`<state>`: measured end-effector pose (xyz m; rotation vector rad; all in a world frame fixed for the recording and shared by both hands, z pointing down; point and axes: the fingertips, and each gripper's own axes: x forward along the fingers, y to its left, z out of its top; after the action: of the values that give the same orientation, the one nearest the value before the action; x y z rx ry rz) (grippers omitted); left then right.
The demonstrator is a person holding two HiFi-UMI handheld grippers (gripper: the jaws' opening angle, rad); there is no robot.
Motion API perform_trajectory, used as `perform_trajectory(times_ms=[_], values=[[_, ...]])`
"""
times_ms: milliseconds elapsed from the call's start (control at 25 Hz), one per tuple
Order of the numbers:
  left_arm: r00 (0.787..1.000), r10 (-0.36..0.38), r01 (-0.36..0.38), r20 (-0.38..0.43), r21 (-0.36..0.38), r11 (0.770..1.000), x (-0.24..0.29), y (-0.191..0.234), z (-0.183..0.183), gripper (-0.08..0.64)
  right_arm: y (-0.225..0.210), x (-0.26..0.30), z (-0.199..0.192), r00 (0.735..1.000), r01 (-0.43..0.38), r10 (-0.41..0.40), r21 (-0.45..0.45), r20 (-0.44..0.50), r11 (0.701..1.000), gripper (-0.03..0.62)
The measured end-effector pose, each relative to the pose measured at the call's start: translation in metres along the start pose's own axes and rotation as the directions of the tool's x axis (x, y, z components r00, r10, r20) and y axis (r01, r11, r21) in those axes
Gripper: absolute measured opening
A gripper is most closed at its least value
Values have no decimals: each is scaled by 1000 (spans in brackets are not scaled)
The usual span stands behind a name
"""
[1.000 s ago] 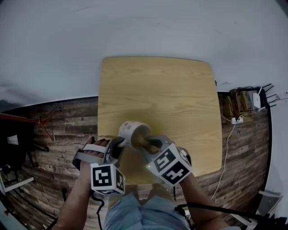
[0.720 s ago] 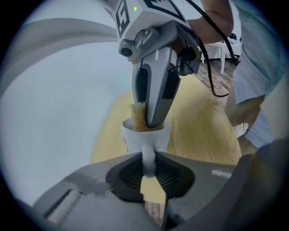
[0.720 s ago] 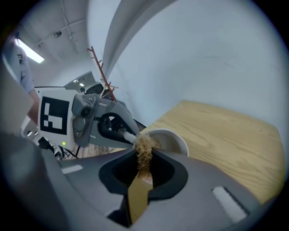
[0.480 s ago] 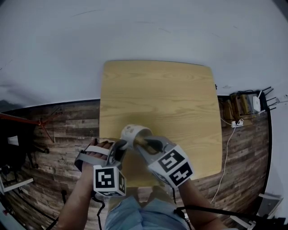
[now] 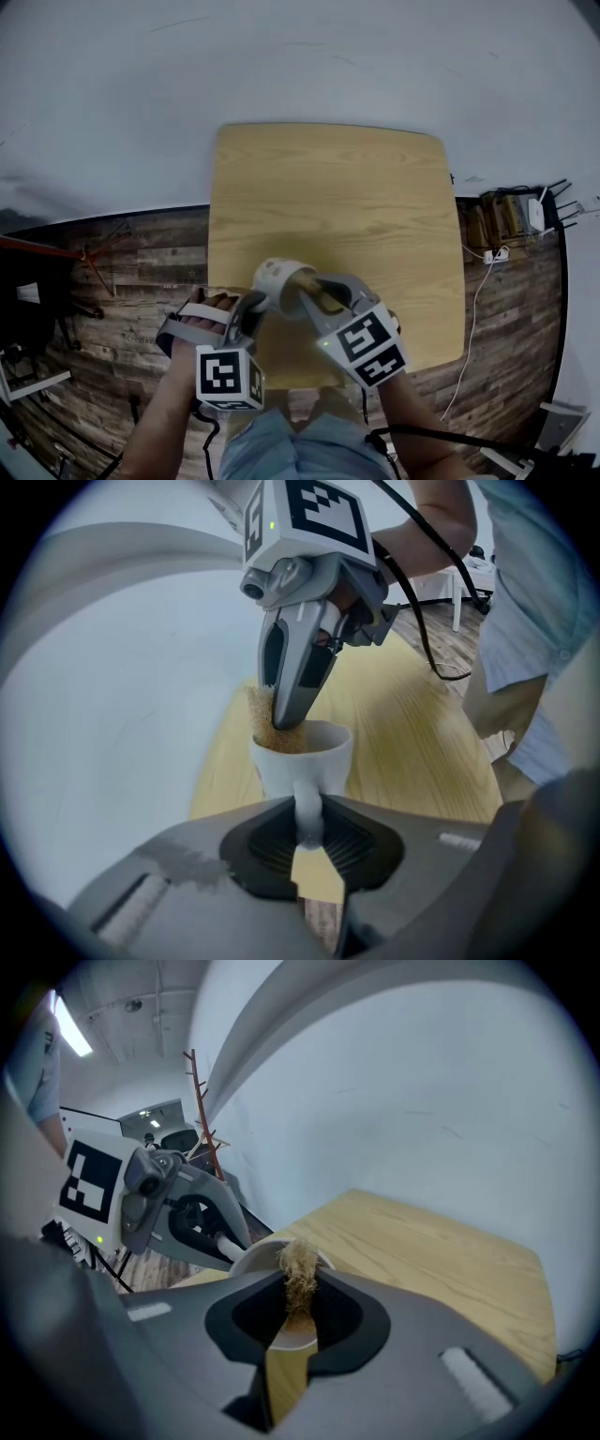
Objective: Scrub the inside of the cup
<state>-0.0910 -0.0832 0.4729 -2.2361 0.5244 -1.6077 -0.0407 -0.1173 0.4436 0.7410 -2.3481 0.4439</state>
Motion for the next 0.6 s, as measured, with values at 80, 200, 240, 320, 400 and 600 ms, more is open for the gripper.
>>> perform_trajectory(times_ms=[80, 200, 240, 320, 400, 600], values=[[1000, 1, -1, -2, -2, 1000, 0, 0, 0, 67, -2, 0, -4, 1000, 18, -19, -28, -13, 999, 57], [1000, -1, 1, -8, -15, 1000, 0, 1, 2, 67, -5, -1, -12, 998, 42, -45, -67, -42, 997, 57], [1000, -1, 1, -9, -17, 1000, 0, 1, 2, 67, -5, 0, -15, 997, 45, -49, -76, -51, 996, 57], [1000, 0, -1, -10, -16, 1000, 0, 1, 1, 67, -4, 0, -22, 996, 45, -52, -91, -71, 995, 57], [1000, 1, -1, -12, -15, 1000, 0, 1, 1, 67, -2, -1, -28, 995, 41, -49, -93, -86, 995, 57], [1000, 0, -1, -20, -14, 1000, 1, 1, 1, 67, 9, -3, -36, 993, 23, -32, -76, -115, 997, 55]])
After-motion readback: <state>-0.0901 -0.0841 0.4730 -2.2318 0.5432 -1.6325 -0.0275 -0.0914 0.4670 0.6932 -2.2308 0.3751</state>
